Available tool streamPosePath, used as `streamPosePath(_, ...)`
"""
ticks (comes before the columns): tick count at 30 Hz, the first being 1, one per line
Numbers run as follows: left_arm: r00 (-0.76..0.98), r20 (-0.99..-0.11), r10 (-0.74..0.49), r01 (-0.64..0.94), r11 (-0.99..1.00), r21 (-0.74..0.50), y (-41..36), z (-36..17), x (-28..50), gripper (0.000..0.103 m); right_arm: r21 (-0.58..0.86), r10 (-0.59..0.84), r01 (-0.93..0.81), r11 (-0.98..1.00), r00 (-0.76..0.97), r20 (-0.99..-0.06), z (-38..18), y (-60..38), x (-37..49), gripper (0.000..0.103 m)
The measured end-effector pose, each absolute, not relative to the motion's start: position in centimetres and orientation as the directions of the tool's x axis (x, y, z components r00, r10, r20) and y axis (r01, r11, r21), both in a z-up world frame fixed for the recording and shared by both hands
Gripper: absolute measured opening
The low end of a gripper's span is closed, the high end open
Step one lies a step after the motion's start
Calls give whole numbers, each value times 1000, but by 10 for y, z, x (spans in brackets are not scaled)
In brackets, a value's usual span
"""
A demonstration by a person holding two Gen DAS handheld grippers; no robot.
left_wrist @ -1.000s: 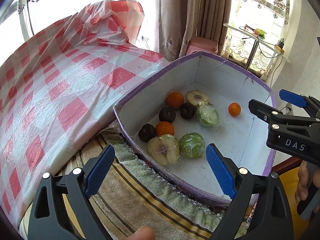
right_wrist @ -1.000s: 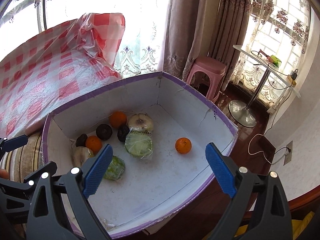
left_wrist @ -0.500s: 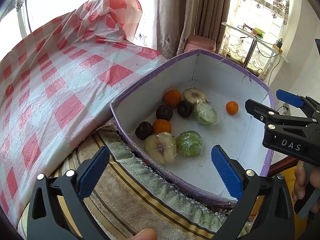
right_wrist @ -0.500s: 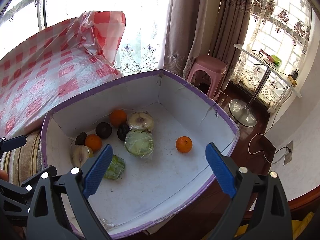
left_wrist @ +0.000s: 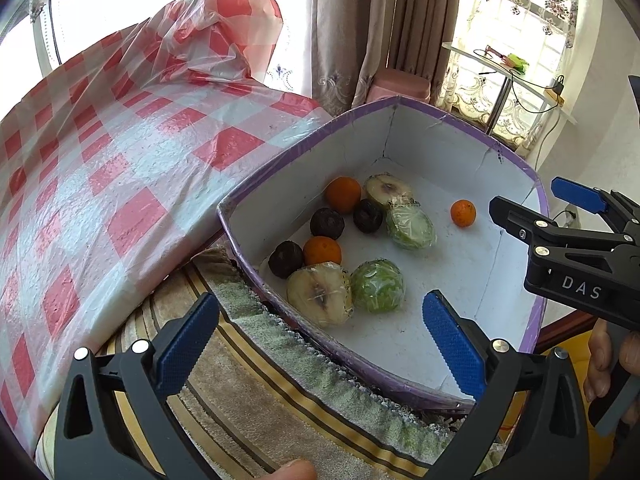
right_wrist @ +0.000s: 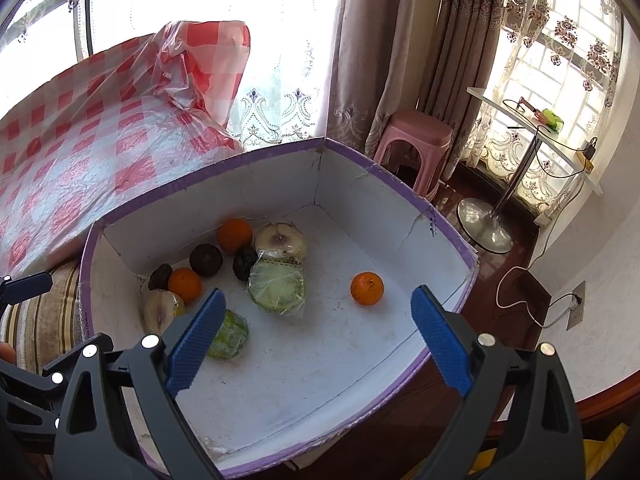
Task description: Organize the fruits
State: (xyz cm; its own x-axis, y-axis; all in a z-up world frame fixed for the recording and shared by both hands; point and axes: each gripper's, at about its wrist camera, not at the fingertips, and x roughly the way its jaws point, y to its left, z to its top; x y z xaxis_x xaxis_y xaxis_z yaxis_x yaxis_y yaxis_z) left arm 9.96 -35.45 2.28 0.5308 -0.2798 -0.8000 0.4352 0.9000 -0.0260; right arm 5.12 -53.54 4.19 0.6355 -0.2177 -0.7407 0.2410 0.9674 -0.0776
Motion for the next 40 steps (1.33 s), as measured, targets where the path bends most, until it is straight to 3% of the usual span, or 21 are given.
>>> streamPosePath(40, 502, -814, -293, 461, 887, -34, -359, 19, 99, 99, -77, -232, 263, 962, 636, -736, 41, -538, 49, 94)
